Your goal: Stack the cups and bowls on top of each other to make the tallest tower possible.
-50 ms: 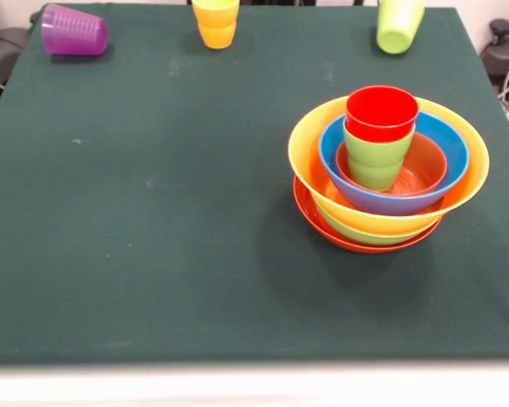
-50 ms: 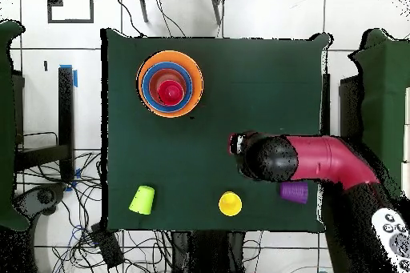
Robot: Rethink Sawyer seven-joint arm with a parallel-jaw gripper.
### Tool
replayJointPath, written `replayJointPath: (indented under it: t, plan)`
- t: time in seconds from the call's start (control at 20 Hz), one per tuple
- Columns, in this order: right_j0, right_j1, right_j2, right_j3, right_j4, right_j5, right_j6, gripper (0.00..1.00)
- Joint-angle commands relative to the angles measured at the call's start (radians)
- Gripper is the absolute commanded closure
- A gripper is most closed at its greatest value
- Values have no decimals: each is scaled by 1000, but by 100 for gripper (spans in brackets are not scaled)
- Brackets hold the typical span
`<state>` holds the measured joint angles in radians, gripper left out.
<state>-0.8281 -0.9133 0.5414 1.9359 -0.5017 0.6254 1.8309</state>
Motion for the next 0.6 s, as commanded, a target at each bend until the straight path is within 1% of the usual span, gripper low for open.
replayJointPath:
  t: [0.05, 0.25, 0.35, 0.6]
  plan:
    - [79, 36, -77, 219, -176, -174, 57, 0]
    - [124, 48, -129, 248, -191, -221, 104, 0]
    - [134, 54, -143, 260, -194, -237, 104, 0]
    - [175, 90, -214, 268, -238, -290, 115, 0]
